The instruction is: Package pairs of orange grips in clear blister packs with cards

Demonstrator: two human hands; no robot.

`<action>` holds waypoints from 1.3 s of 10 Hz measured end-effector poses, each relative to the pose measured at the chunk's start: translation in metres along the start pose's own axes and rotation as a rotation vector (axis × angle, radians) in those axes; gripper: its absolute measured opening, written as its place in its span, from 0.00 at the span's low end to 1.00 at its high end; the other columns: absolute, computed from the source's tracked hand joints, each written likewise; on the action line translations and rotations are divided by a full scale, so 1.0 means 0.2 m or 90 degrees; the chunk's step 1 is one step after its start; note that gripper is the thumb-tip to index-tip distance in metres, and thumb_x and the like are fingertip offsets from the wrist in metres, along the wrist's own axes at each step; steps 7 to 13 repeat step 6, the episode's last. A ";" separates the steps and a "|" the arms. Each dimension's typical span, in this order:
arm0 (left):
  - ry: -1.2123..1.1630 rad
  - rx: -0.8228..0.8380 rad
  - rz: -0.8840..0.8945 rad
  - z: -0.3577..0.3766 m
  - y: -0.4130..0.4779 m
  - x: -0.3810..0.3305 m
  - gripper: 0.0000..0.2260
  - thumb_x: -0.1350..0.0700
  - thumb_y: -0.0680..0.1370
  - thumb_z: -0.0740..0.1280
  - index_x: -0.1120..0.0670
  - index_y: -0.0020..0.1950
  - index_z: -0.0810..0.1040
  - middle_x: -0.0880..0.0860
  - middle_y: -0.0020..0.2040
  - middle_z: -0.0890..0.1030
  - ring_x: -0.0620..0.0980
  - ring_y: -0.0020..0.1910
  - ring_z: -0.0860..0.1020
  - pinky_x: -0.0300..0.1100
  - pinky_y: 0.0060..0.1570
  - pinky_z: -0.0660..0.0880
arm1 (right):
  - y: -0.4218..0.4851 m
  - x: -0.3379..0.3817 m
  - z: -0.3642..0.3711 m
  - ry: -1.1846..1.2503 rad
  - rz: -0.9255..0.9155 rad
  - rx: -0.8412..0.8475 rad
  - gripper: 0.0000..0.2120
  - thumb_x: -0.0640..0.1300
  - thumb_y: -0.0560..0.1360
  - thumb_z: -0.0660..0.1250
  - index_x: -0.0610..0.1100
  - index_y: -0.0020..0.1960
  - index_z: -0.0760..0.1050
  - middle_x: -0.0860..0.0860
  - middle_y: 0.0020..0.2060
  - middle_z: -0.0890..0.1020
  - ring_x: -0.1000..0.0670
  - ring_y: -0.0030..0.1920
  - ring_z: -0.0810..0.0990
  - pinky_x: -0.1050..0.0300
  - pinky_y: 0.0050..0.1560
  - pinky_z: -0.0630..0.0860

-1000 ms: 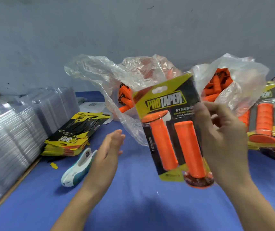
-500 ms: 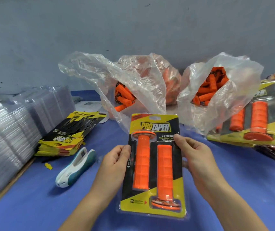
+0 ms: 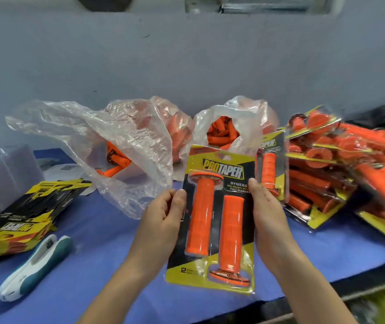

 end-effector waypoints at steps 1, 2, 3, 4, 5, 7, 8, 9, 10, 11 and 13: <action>-0.025 0.009 0.045 0.21 0.18 -0.18 0.18 0.43 0.83 0.59 0.56 0.46 0.78 0.61 0.39 0.80 0.61 0.37 0.78 0.59 0.40 0.77 | 0.12 0.22 -0.18 -0.013 -0.037 -0.049 0.15 0.60 0.78 0.63 0.52 0.51 0.83 0.51 0.47 0.87 0.49 0.47 0.86 0.50 0.48 0.80; -0.079 -0.004 0.011 0.47 0.47 -0.35 0.22 0.46 0.82 0.60 0.65 0.43 0.73 0.59 0.36 0.74 0.53 0.35 0.72 0.57 0.37 0.72 | 0.24 0.41 -0.38 -0.013 -0.085 -0.118 0.15 0.59 0.77 0.64 0.50 0.52 0.81 0.49 0.48 0.86 0.48 0.47 0.86 0.48 0.48 0.81; -0.177 -0.003 -0.046 0.75 0.80 -0.51 0.15 0.51 0.82 0.60 0.60 0.44 0.78 0.58 0.39 0.75 0.52 0.41 0.74 0.52 0.43 0.73 | 0.35 0.53 -0.54 0.019 -0.139 -0.128 0.12 0.55 0.78 0.63 0.51 0.47 0.82 0.46 0.43 0.86 0.46 0.44 0.86 0.48 0.41 0.82; -0.182 0.002 -0.109 0.98 1.08 -0.62 0.15 0.53 0.82 0.61 0.63 0.59 0.78 0.56 0.39 0.74 0.52 0.40 0.73 0.46 0.38 0.69 | 0.54 0.64 -0.62 0.116 -0.156 -0.131 0.09 0.45 0.80 0.62 0.43 0.52 0.79 0.47 0.40 0.85 0.50 0.40 0.84 0.55 0.38 0.82; -0.184 0.048 -0.188 1.10 1.25 -0.65 0.08 0.59 0.81 0.61 0.57 0.59 0.73 0.57 0.39 0.73 0.52 0.33 0.74 0.41 0.33 0.73 | 0.76 0.68 -0.67 0.163 -0.175 -0.149 0.07 0.41 0.81 0.61 0.42 0.48 0.76 0.47 0.40 0.82 0.51 0.40 0.82 0.55 0.47 0.82; -0.101 0.096 -0.184 1.18 1.31 -0.59 0.15 0.57 0.80 0.61 0.59 0.66 0.71 0.60 0.61 0.75 0.56 0.54 0.78 0.49 0.55 0.79 | 0.92 0.65 -0.69 0.037 -0.167 -0.119 0.04 0.40 0.81 0.60 0.41 0.54 0.73 0.45 0.54 0.81 0.51 0.52 0.80 0.52 0.60 0.78; -0.101 0.096 -0.184 1.18 1.31 -0.59 0.15 0.57 0.80 0.61 0.59 0.66 0.71 0.60 0.61 0.75 0.56 0.54 0.78 0.49 0.55 0.79 | 0.92 0.65 -0.69 0.037 -0.167 -0.119 0.04 0.40 0.81 0.60 0.41 0.54 0.73 0.45 0.54 0.81 0.51 0.52 0.80 0.52 0.60 0.78; -0.101 0.096 -0.184 1.18 1.31 -0.59 0.15 0.57 0.80 0.61 0.59 0.66 0.71 0.60 0.61 0.75 0.56 0.54 0.78 0.49 0.55 0.79 | 0.92 0.65 -0.69 0.037 -0.167 -0.119 0.04 0.40 0.81 0.60 0.41 0.54 0.73 0.45 0.54 0.81 0.51 0.52 0.80 0.52 0.60 0.78; -0.101 0.096 -0.184 1.18 1.31 -0.59 0.15 0.57 0.80 0.61 0.59 0.66 0.71 0.60 0.61 0.75 0.56 0.54 0.78 0.49 0.55 0.79 | 0.92 0.65 -0.69 0.037 -0.167 -0.119 0.04 0.40 0.81 0.60 0.41 0.54 0.73 0.45 0.54 0.81 0.51 0.52 0.80 0.52 0.60 0.78; -0.101 0.096 -0.184 1.18 1.31 -0.59 0.15 0.57 0.80 0.61 0.59 0.66 0.71 0.60 0.61 0.75 0.56 0.54 0.78 0.49 0.55 0.79 | 0.92 0.65 -0.69 0.037 -0.167 -0.119 0.04 0.40 0.81 0.60 0.41 0.54 0.73 0.45 0.54 0.81 0.51 0.52 0.80 0.52 0.60 0.78; -0.101 0.096 -0.184 1.18 1.31 -0.59 0.15 0.57 0.80 0.61 0.59 0.66 0.71 0.60 0.61 0.75 0.56 0.54 0.78 0.49 0.55 0.79 | 0.92 0.65 -0.69 0.037 -0.167 -0.119 0.04 0.40 0.81 0.60 0.41 0.54 0.73 0.45 0.54 0.81 0.51 0.52 0.80 0.52 0.60 0.78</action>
Point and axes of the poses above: each hand's wrist, its own y-axis towards the middle knuckle, its own z-axis out of the palm, x = y × z, the point moved 1 cm from there along y, towards the middle knuckle
